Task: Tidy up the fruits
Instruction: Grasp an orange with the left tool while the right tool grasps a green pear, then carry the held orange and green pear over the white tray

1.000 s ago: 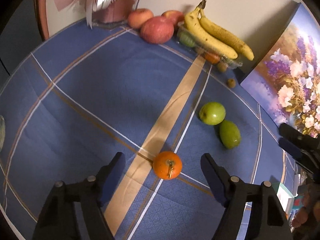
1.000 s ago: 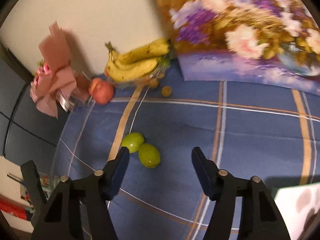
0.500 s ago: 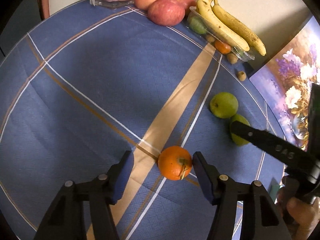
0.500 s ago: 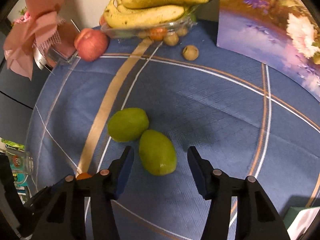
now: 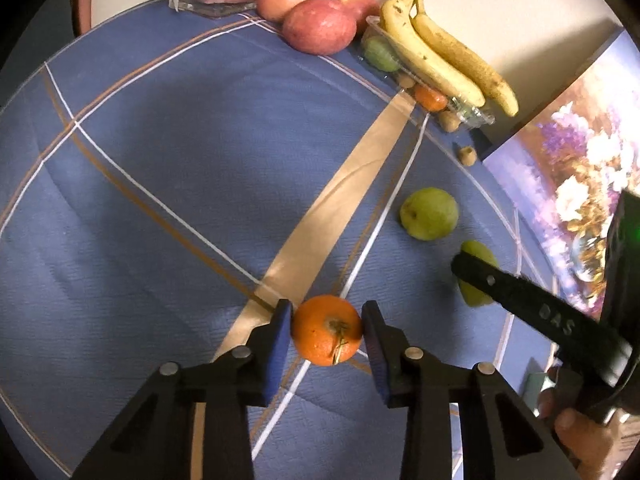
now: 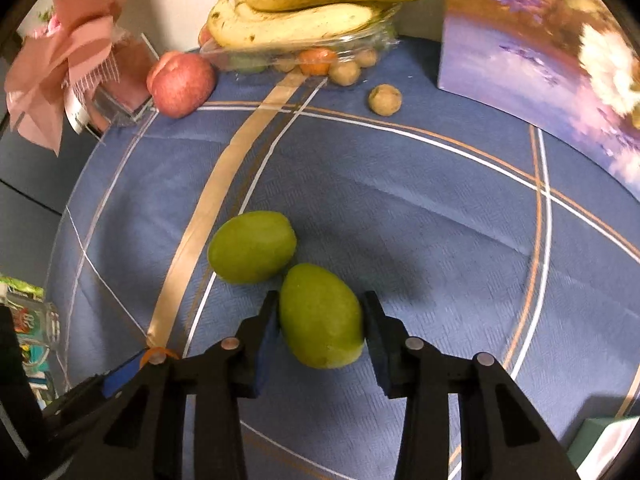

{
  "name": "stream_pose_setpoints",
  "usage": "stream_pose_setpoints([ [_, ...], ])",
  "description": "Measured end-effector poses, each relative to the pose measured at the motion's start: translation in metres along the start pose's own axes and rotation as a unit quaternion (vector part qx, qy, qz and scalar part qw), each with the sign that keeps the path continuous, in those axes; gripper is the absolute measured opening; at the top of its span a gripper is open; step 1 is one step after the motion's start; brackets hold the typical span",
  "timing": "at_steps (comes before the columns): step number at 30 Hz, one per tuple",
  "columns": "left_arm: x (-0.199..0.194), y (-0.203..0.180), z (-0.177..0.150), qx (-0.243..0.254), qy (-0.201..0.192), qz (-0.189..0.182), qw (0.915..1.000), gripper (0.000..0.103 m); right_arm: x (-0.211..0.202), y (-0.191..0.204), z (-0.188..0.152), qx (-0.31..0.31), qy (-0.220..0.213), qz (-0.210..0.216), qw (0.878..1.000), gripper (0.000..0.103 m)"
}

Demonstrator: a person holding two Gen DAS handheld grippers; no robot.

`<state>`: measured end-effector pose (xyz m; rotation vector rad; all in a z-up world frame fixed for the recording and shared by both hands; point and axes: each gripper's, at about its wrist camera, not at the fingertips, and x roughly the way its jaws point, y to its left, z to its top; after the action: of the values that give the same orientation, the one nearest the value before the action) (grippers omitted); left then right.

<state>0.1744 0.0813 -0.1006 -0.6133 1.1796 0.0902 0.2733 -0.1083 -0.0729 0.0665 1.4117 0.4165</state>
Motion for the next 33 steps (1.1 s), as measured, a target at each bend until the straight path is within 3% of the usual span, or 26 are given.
stream_pose_setpoints([
  [6,-0.023,-0.008,0.002,0.009,-0.024,-0.024,0.9994,0.037,-0.036,-0.019,-0.023,0.028,-0.034,0.011,0.999,0.042],
  [9,-0.036,-0.018,0.001,0.021,-0.035,-0.032,0.9986,0.037,-0.06,-0.024,-0.038,0.032,-0.052,-0.004,0.998,0.042],
  [15,-0.064,-0.052,-0.009,0.073,-0.058,-0.041,0.9948,0.037,-0.105,-0.034,-0.081,0.066,-0.094,-0.019,0.993,0.042],
  [23,-0.085,-0.119,-0.041,0.16,-0.078,-0.057,0.9824,0.037,-0.156,-0.066,-0.136,0.124,-0.146,-0.058,0.98,0.042],
  [25,-0.085,-0.133,-0.051,0.175,-0.075,-0.063,0.9797,0.037,-0.166,-0.076,-0.147,0.135,-0.157,-0.057,0.977,0.042],
  [29,-0.083,-0.16,-0.07,0.192,-0.052,-0.109,0.974,0.037,-0.192,-0.094,-0.16,0.159,-0.185,-0.056,0.968,0.042],
  [33,-0.086,-0.188,-0.093,0.227,-0.058,-0.105,0.9665,0.037,-0.218,-0.105,-0.174,0.16,-0.214,-0.059,0.962,0.042],
])
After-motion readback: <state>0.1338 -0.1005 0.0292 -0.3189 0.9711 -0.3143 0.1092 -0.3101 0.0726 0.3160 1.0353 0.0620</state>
